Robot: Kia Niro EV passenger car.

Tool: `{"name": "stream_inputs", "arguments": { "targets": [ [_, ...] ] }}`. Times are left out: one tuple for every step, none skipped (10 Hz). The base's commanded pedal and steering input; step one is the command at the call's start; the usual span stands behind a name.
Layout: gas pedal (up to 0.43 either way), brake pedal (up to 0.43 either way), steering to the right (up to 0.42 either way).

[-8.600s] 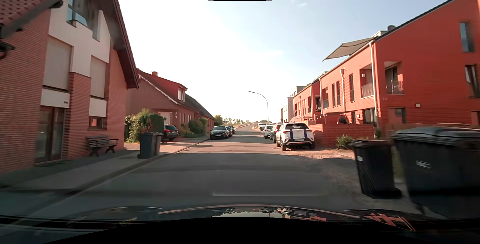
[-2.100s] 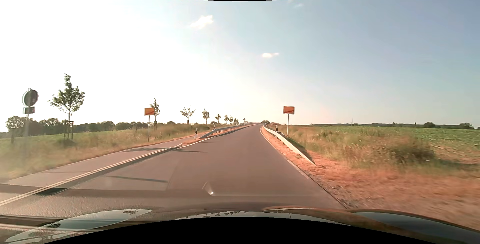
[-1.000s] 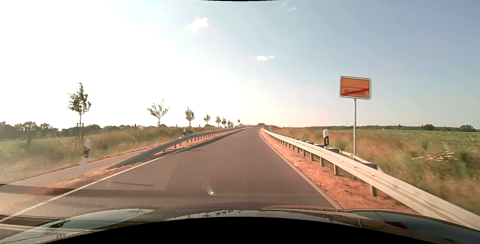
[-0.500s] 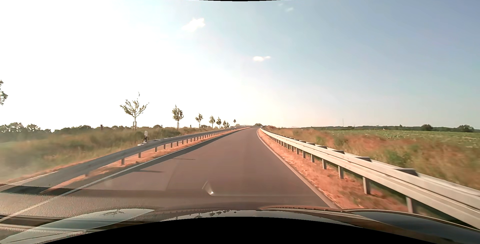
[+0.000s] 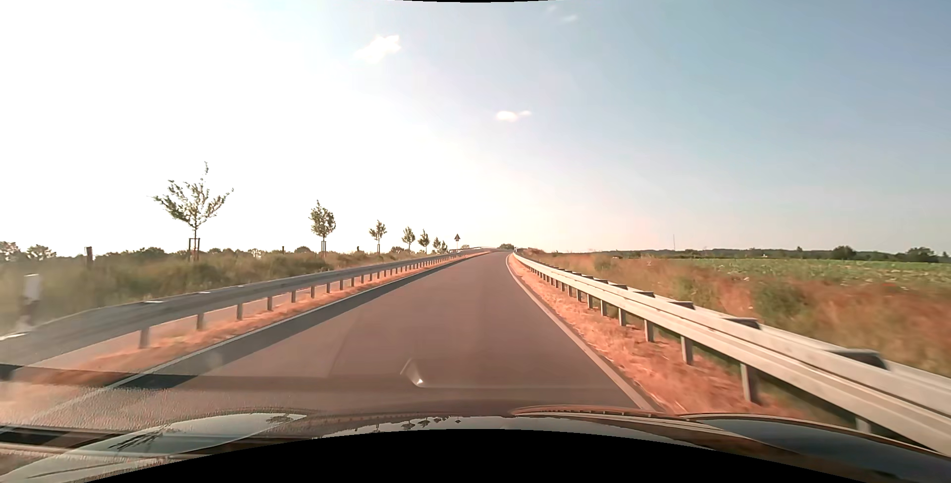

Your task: Follow the waypoints while adhering to traffic rules and regulations

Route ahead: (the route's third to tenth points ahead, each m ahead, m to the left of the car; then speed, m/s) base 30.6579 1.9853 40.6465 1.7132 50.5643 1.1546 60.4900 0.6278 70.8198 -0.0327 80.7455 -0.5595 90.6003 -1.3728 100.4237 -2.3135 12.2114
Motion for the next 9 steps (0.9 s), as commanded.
{"name": "stream_inputs", "arguments": {
  "targets": [
    [0.378, 0.0, -0.003],
    [0.469, 0.0, -0.003],
    [0.52, 0.0, -0.003],
    [0.551, 0.0, -0.003],
    [0.571, 0.0, -0.003],
    [0.571, 0.0, -0.003],
    [0.571, 0.0, -0.003],
    [0.571, 0.0, -0.003],
    [0.571, 0.0, -0.001]
  ]
}}
